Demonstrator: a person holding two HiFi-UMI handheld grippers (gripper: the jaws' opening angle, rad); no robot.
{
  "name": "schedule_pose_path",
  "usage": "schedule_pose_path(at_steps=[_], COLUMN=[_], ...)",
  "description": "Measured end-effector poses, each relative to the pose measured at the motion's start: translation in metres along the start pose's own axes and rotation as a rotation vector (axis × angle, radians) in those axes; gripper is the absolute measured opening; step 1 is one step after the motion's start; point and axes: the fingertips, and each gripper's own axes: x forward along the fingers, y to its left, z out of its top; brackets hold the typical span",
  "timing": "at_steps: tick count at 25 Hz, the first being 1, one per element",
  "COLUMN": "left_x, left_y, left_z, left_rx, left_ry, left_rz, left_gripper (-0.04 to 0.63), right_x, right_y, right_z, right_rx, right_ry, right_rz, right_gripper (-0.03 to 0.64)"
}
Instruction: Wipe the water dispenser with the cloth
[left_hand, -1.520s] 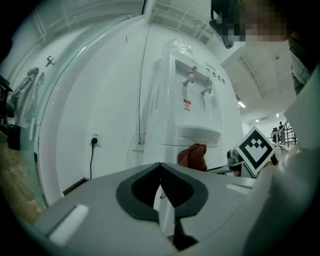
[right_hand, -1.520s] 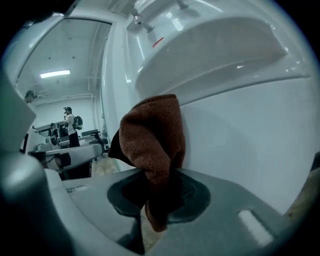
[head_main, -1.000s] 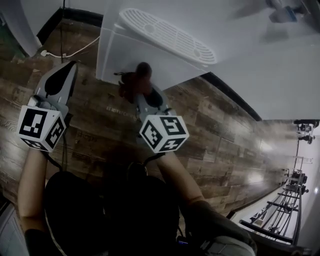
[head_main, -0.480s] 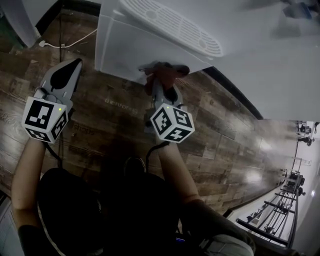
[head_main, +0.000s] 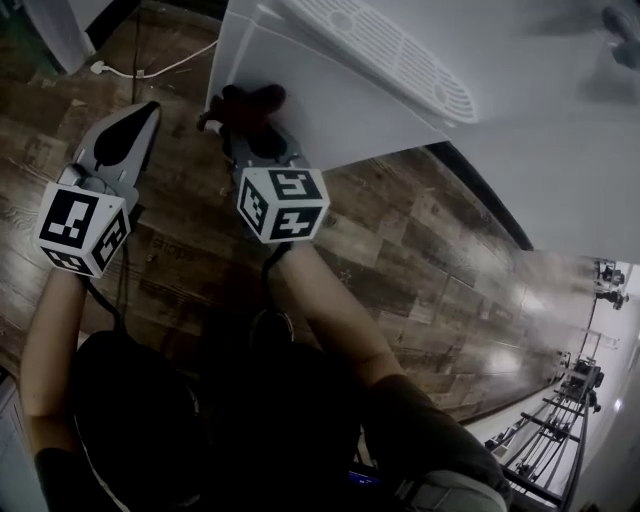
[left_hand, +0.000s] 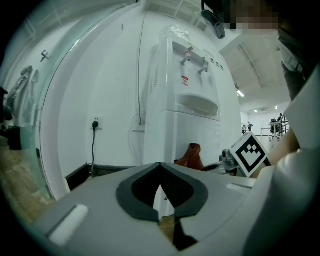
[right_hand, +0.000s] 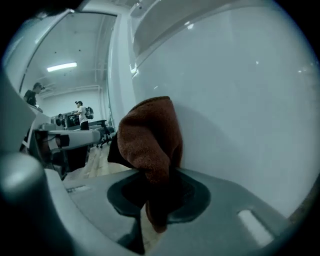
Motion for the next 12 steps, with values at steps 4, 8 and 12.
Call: schedule_pose_path(at_steps=[4,8,12], left_x=[0.002,0.008,0.014], left_y=[0.004,-0.002,-0.006], left_z=[-0.012,-0.018,-0.023], left_rx=[-0.045,-0.042,-0.071], left_ry=[0.028,0.039,0.029], left_rz=[0.014,-0.008,-0.028], left_gripper=[0.018,0.018,0.018], right_x=[0.020,-0.024,-0.100], right_y=[0.020,0.000,-0.080], right_z=[-0.018,-0.041,-0.070], right_rx=[-0.092,-0.087,-0.042], right_ry=[0.040,0.041,0.050], right_rz=[0.051,0.034,-0.173], right_gripper=[0.063,0.063,0.063])
